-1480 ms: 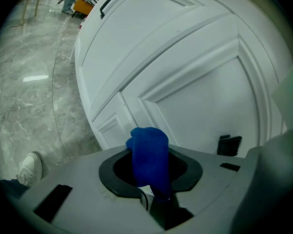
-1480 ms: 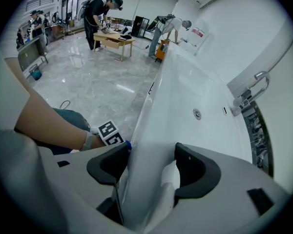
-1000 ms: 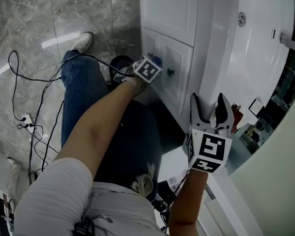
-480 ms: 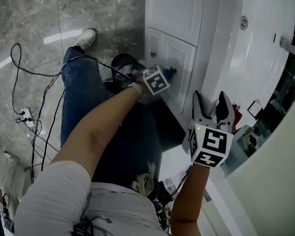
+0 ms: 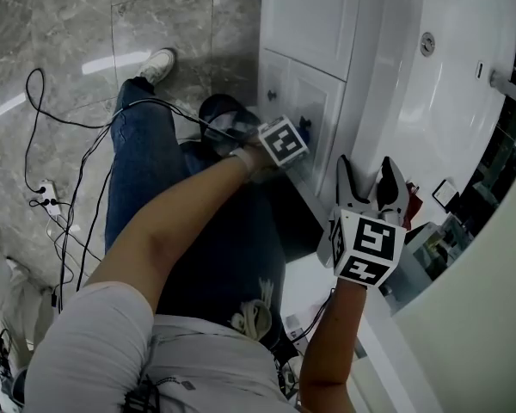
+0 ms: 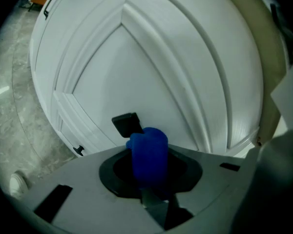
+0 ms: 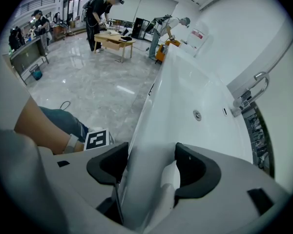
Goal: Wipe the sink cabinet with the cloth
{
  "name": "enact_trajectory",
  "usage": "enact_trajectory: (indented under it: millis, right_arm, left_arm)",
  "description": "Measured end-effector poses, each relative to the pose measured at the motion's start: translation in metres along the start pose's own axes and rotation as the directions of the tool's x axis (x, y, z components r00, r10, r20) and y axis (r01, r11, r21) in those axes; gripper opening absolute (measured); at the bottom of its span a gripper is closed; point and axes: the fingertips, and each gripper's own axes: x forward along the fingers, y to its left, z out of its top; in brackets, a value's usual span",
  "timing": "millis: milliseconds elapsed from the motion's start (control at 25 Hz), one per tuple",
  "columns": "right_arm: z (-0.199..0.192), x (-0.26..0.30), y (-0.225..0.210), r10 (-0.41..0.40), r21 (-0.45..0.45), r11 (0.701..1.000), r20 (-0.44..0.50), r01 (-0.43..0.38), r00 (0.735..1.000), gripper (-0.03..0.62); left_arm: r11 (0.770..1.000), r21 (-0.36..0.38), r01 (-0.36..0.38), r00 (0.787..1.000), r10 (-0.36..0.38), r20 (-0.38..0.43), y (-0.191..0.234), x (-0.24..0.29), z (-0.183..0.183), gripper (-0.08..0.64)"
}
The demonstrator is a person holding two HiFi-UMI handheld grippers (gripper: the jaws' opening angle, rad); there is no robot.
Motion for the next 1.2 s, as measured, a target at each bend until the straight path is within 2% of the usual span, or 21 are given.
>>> enact_trajectory:
  millis: [80, 160, 200, 360, 440, 560, 720, 920, 1200]
  right_arm:
    - [-0.001, 0.0, 0.001, 0.01, -0.001, 1.0, -0.002, -0.01, 1.0, 0.268]
    - [-0.001, -0.001, 0.001, 0.017, -0.003, 1.0, -0.006, -0.017, 1.0, 0.268]
    - [-0.001, -0.001, 0.001, 0.018, -0.003, 1.0, -0.006, -0.018, 1.0, 0.268]
    - [0.0, -0.001, 0.001, 0.019, -0.005, 1.0, 0.003, -0.019, 1.0, 0.268]
    - [-0.001, -0.001, 0.001, 0.03, -0.007, 1.0, -0.003, -0.03, 1.0, 0.268]
    - [-0.002, -0.002, 0.002, 0.044, -0.007, 0.999, -0.012, -0.044, 0.999, 0.268]
    - [-0.001, -0.002, 0.002, 0.057, -0.01, 0.998, -0.018, -0.057, 0.998, 0.268]
    - [-0.002, -0.003, 0.001, 0.08, -0.012, 0.997, -0.026, -0.08, 0.996, 0.268]
    - [-0.002, -0.004, 0.002, 0.103, -0.017, 0.994, -0.025, -0.104, 0.994, 0.268]
  left_arm:
    - [0.999, -0.037, 0.014, 1.0, -0.014, 0.008, -0.005, -0.007, 0.005, 0.095]
    - [0.99, -0.106, 0.087, 0.996, -0.089, -0.015, -0.025, -0.011, 0.002, 0.095]
    - [0.989, -0.112, 0.101, 0.995, -0.104, -0.016, -0.03, -0.012, 0.003, 0.095]
    - [1.0, 0.012, -0.007, 0.999, 0.006, 0.037, -0.019, -0.028, 0.026, 0.095]
    - [0.999, 0.009, -0.045, 0.997, 0.045, 0.064, -0.009, -0.042, 0.036, 0.095]
    - [1.0, -0.025, 0.009, 0.993, -0.006, 0.116, -0.013, -0.057, 0.051, 0.094]
    - [0.999, 0.03, 0.012, 0.992, -0.016, 0.129, -0.026, -0.068, 0.061, 0.095]
    - [0.999, 0.03, 0.033, 0.985, -0.038, 0.166, -0.042, -0.075, 0.068, 0.095]
    - [0.996, 0.027, 0.09, 0.984, -0.093, 0.149, -0.073, -0.069, 0.05, 0.095]
